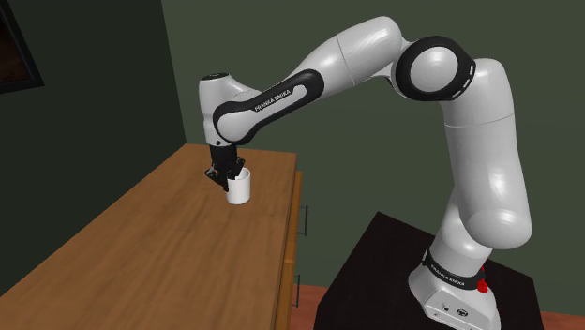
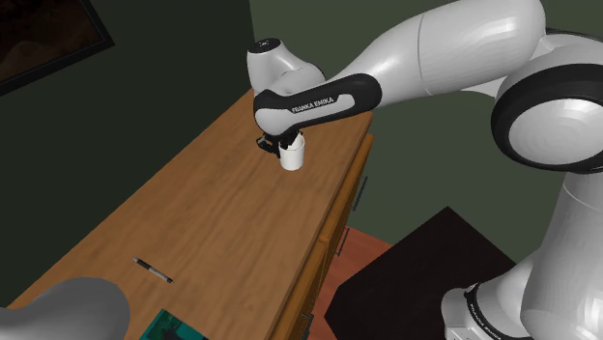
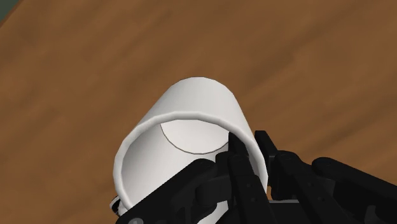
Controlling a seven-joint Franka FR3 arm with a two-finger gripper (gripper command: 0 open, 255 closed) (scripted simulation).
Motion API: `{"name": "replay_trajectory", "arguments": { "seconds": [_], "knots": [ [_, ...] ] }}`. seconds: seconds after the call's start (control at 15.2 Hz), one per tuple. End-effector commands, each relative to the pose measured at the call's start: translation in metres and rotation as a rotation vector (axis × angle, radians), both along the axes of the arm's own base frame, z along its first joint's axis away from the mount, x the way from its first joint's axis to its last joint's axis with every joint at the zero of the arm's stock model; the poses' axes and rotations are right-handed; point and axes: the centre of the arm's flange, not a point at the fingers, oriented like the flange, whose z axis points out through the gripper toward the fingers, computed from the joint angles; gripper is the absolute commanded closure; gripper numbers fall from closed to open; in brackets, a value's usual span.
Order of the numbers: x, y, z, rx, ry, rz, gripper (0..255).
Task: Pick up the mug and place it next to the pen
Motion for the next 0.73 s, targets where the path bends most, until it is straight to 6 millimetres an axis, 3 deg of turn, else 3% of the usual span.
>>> {"name": "replay_trajectory", "arguments": {
  "seconds": [0.0,0.66],
  "knots": [
    [0.0,0.0,0.0,0.0,0.0,0.0,255],
    [0.0,0.0,0.048,0.0,0.0,0.0,255]
  ]
}}
